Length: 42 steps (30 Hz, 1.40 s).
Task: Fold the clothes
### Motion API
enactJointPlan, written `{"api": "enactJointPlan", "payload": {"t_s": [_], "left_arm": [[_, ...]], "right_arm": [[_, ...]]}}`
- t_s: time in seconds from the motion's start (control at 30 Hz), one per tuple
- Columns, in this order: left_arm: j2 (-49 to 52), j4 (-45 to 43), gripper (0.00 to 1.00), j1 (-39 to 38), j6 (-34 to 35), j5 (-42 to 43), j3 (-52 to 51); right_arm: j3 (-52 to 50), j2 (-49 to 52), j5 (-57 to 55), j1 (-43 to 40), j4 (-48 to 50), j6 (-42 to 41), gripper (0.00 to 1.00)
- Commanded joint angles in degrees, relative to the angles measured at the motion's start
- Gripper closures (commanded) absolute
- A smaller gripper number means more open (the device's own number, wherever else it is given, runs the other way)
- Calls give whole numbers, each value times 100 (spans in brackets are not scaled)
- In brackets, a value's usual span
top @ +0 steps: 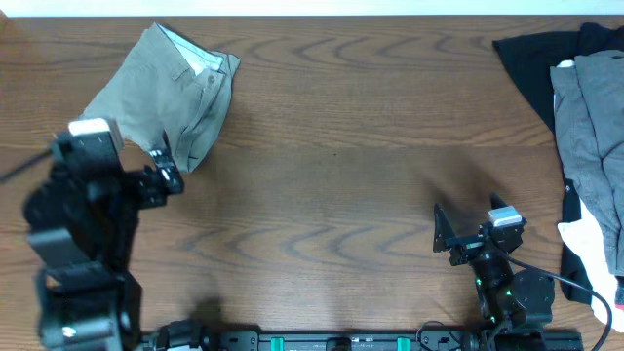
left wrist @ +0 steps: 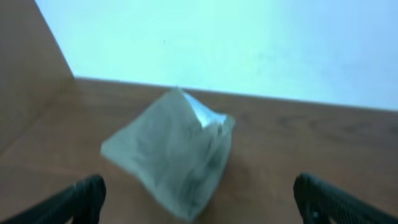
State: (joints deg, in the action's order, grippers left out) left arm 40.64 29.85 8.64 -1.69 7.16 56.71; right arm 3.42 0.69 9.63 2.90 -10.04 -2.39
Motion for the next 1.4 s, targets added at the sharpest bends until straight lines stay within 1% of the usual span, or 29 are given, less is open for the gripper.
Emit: {"api": "enactJointPlan", "payload": {"t_s": [0.0,0.1,0.3,0.63,1.07,1.27,1.37], "left_arm": [[-649,-492,2,-96,26,13,-898],[-1283,-835,2,-190,22,7,-1670],[-2455,-1097,2,-214,22,9,-2841],[-4070,-1113,2,-271,22,-35,-3711],[-4052,-1305,2,-413,0,-57,-4618],[-4052,-1993,2,-487,0,-57,-5226],[-4052,-2013,2,-487,0,-57,-5366]], "right_arm": [[-28,-37,48,50,2,-57,1],[-28,-37,48,50,2,-57,1],[-28,-37,48,50,2,-57,2],[-28,-37,48,50,2,-57,1],[-28,-37,48,50,2,-57,1],[-28,-37,48,50,2,-57,1],[-28,-37,48,50,2,-57,1]]}}
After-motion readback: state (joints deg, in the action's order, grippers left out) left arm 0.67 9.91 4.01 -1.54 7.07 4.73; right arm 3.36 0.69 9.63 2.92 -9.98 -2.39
